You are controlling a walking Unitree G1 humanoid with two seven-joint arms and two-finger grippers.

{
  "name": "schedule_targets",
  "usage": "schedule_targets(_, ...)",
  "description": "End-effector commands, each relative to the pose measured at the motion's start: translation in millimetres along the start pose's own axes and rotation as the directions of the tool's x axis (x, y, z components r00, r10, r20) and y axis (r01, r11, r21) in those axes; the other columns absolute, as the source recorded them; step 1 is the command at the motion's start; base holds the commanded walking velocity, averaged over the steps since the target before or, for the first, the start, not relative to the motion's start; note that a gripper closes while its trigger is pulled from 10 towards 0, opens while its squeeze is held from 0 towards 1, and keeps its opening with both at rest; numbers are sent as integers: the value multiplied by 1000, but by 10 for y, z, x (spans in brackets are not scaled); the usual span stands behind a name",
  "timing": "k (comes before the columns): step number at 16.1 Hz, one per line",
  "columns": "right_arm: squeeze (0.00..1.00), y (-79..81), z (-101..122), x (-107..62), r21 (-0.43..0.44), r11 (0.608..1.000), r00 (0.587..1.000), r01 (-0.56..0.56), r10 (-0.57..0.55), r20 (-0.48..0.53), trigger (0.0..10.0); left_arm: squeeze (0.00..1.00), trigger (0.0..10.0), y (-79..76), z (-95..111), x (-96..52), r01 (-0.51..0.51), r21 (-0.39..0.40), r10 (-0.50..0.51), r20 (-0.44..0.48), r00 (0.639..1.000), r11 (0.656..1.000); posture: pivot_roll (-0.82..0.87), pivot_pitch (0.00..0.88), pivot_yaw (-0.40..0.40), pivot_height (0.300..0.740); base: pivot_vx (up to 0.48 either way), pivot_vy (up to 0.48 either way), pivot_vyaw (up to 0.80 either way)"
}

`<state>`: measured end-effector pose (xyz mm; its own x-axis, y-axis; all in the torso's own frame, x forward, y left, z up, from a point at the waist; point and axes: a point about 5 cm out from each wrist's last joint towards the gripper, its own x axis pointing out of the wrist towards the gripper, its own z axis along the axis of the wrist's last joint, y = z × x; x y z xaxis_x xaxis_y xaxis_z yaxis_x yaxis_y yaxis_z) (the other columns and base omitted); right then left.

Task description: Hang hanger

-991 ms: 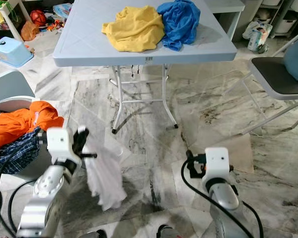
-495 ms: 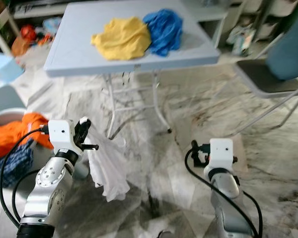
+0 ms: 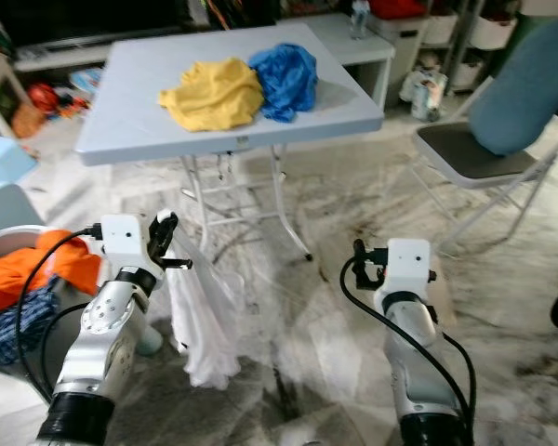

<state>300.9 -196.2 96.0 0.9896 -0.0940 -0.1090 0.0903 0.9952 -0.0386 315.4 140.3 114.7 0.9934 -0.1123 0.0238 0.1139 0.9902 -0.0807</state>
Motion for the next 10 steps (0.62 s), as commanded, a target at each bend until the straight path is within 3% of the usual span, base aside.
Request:
schedule_targets(1,0,17,23,36,3,1000,1000,5,-5,18,10000,0,10000,11,104,63,2,12,-3,52,999,1000,-124,0,75,740,244,0,0)
schedule_targets(5,0,52,59,80,14,1000,999,-3,3,38,10000,0,10000,-16,147,104,16,3,-16,77,997,1000,-125,0,76,740,255,0,0)
schedule_targets(10,0,-45,-66,28,6,1000,1000,28,-28,13,10000,0,10000,6,50,37,27,12,-28,56,998,1000,-119,0,75,740,295,277,-456)
